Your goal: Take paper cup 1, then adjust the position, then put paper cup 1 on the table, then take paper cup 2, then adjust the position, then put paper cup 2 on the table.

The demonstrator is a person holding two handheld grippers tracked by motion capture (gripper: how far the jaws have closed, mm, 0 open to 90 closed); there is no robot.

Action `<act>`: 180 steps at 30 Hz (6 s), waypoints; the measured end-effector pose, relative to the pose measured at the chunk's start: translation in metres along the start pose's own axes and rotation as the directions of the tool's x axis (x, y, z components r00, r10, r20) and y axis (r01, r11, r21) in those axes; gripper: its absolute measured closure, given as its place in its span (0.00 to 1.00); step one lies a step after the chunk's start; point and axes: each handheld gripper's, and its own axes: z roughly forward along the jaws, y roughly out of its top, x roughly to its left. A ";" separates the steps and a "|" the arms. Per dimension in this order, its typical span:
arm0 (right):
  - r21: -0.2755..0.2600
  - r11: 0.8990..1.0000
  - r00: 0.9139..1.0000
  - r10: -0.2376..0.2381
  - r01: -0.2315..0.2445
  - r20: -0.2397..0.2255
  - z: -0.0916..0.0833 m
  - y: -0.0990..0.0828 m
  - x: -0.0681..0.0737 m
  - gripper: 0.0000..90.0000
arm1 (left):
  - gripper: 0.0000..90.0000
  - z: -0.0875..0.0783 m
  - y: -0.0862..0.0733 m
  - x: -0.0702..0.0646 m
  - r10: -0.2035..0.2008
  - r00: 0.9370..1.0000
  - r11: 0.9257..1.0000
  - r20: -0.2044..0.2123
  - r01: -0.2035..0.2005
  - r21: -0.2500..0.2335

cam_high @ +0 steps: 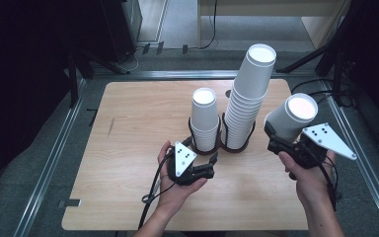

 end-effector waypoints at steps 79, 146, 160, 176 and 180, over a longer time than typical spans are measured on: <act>0.138 0.670 0.678 -0.735 0.729 -0.011 0.026 -0.130 0.081 0.14 | 0.05 -0.015 -0.020 -0.002 -0.006 0.960 0.996 0.281 -0.019 0.087; -0.034 0.682 0.669 -0.724 0.730 -0.166 0.015 -0.129 0.102 0.15 | 0.15 -0.021 -0.018 -0.008 0.078 0.932 0.992 0.353 -0.109 0.068; -0.051 0.735 0.698 -0.662 0.676 -0.273 0.013 -0.127 0.106 0.15 | 0.15 -0.027 -0.017 -0.011 0.119 0.923 0.992 0.367 -0.129 0.004; -0.052 0.819 0.723 -0.533 0.572 -0.440 0.011 -0.126 0.110 0.15 | 0.14 -0.029 -0.017 -0.013 0.150 0.908 0.988 0.391 -0.152 -0.027; -0.045 0.829 0.721 -0.510 0.557 -0.468 0.011 -0.127 0.110 0.15 | 0.14 -0.030 -0.017 -0.013 0.156 0.906 0.987 0.392 -0.156 -0.034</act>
